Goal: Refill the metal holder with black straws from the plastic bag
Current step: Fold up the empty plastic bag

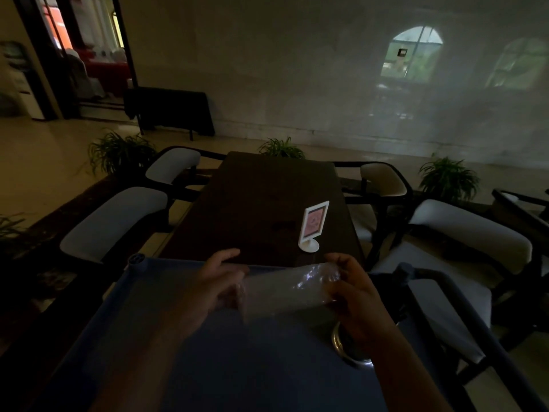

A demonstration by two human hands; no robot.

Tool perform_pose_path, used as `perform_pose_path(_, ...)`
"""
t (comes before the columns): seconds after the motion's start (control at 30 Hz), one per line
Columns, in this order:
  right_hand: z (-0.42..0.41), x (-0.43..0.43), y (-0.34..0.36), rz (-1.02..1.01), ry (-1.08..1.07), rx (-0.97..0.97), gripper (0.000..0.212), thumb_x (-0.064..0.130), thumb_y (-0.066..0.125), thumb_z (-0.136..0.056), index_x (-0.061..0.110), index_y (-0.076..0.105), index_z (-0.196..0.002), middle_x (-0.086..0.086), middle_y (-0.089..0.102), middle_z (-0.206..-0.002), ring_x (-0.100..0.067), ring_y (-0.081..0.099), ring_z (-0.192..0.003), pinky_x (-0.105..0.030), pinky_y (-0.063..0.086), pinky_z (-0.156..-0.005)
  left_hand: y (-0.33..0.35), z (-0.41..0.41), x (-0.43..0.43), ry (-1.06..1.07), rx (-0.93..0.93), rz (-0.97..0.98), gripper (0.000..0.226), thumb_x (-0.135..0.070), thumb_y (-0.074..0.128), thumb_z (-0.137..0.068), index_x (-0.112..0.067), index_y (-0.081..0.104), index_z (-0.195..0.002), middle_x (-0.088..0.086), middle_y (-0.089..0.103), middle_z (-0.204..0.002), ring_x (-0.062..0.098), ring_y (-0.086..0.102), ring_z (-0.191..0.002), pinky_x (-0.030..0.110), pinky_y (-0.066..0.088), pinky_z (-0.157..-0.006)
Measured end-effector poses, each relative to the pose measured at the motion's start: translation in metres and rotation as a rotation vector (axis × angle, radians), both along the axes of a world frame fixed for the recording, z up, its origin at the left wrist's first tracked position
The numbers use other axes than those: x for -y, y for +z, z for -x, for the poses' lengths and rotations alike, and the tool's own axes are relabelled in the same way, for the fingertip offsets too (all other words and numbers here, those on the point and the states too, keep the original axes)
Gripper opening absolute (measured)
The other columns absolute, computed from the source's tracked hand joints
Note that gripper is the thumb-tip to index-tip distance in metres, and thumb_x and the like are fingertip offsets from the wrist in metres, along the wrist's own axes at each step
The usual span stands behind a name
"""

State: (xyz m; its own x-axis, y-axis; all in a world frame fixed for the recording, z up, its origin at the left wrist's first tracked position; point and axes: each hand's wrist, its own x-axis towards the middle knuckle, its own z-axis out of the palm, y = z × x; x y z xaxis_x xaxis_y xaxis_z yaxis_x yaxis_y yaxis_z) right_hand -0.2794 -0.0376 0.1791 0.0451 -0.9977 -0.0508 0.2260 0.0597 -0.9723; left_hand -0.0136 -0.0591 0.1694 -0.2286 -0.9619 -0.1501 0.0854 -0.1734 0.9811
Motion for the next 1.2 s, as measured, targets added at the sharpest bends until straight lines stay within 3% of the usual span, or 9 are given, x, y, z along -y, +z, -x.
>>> perform_pose_path(0.1,0.001,0.002,0.000,-0.012,0.093,-0.070,0.047,-0.012,0.050,-0.083,0.023,0.062,-0.113,-0.010,0.065,-0.099,-0.026,0.064,-0.086,-0.035,0.054,-0.069,0.015,0.007,0.001,-0.078,0.190,-0.002,0.074,-0.055,0.074,-0.066,-0.030,0.053,-0.133,-0.002,0.065,-0.126,0.015,0.067,-0.108,0.038,0.053,-0.095)
perform_pose_path(0.2,-0.002,0.006,0.001,-0.014,0.192,-0.120,0.045,-0.001,0.059,-0.080,0.025,0.062,-0.117,-0.016,0.063,-0.111,-0.032,0.064,-0.096,-0.042,0.055,-0.078,0.028,0.029,-0.004,-0.269,0.195,-0.040,0.060,-0.029,0.072,-0.081,-0.021,0.048,-0.135,0.008,0.070,-0.119,0.019,0.070,-0.103,0.030,0.056,-0.087)
perform_pose_path(0.3,-0.008,0.010,0.003,-0.005,0.235,-0.132,0.045,0.000,0.060,-0.082,0.024,0.063,-0.120,-0.018,0.063,-0.117,-0.035,0.065,-0.103,-0.045,0.055,-0.083,0.024,0.046,-0.010,-0.384,0.140,-0.051,0.042,-0.013,0.071,-0.084,-0.010,0.058,-0.124,0.013,0.071,-0.114,0.027,0.069,-0.105,0.038,0.057,-0.086)
perform_pose_path(0.43,-0.009,0.011,0.011,0.048,0.066,-0.136,0.039,-0.001,0.059,-0.089,0.020,0.059,-0.122,-0.021,0.063,-0.114,-0.035,0.066,-0.104,-0.048,0.058,-0.085,0.009,0.059,-0.011,-0.237,0.162,-0.058,0.026,-0.003,0.075,-0.077,-0.011,0.067,-0.101,0.005,0.076,-0.092,0.017,0.072,-0.087,0.039,0.056,-0.082)
perform_pose_path(0.53,-0.011,0.003,0.011,0.020,0.051,-0.025,0.034,0.014,0.059,-0.092,0.018,0.055,-0.125,-0.012,0.069,-0.113,-0.029,0.069,-0.103,-0.041,0.059,-0.081,0.008,0.063,-0.007,-0.137,0.070,-0.032,0.027,-0.009,0.074,-0.078,-0.009,0.070,-0.105,0.012,0.075,-0.102,0.028,0.070,-0.098,0.046,0.053,-0.089)
perform_pose_path(0.7,-0.025,-0.009,-0.001,-0.126,0.121,-0.010,0.040,0.026,0.065,-0.082,0.005,0.063,-0.116,-0.019,0.071,-0.110,-0.036,0.068,-0.103,-0.053,0.054,-0.092,0.014,0.071,-0.007,-0.034,0.020,0.068,0.033,-0.018,0.076,-0.072,-0.011,0.069,-0.104,0.012,0.075,-0.100,0.027,0.072,-0.095,0.043,0.057,-0.083)
perform_pose_path(0.9,-0.029,-0.010,-0.007,-0.079,0.080,-0.065,0.018,0.012,0.064,-0.088,0.008,0.069,-0.105,-0.018,0.074,-0.101,-0.036,0.071,-0.094,-0.052,0.056,-0.085,0.012,0.076,-0.006,0.038,0.036,0.071,0.028,-0.009,0.070,-0.082,-0.014,0.065,-0.109,0.010,0.075,-0.100,0.021,0.073,-0.090,0.039,0.059,-0.077)
perform_pose_path(1.03,-0.025,-0.007,-0.010,-0.057,0.027,-0.131,0.012,0.010,0.061,-0.090,0.004,0.067,-0.098,-0.017,0.073,-0.093,-0.030,0.073,-0.084,-0.040,0.058,-0.072,0.013,0.071,-0.008,-0.004,0.034,0.085,0.023,-0.005,0.067,-0.085,-0.015,0.066,-0.106,0.007,0.076,-0.096,0.022,0.074,-0.089,0.033,0.061,-0.073)
perform_pose_path(1.2,-0.021,-0.004,-0.008,-0.058,-0.006,-0.171,0.012,0.007,0.057,-0.092,-0.001,0.064,-0.098,-0.022,0.070,-0.100,-0.036,0.071,-0.091,-0.048,0.059,-0.079,0.018,0.058,-0.008,-0.030,0.066,0.049,0.016,-0.011,0.062,-0.089,-0.014,0.068,-0.103,0.012,0.075,-0.097,0.028,0.073,-0.091,0.041,0.060,-0.075)
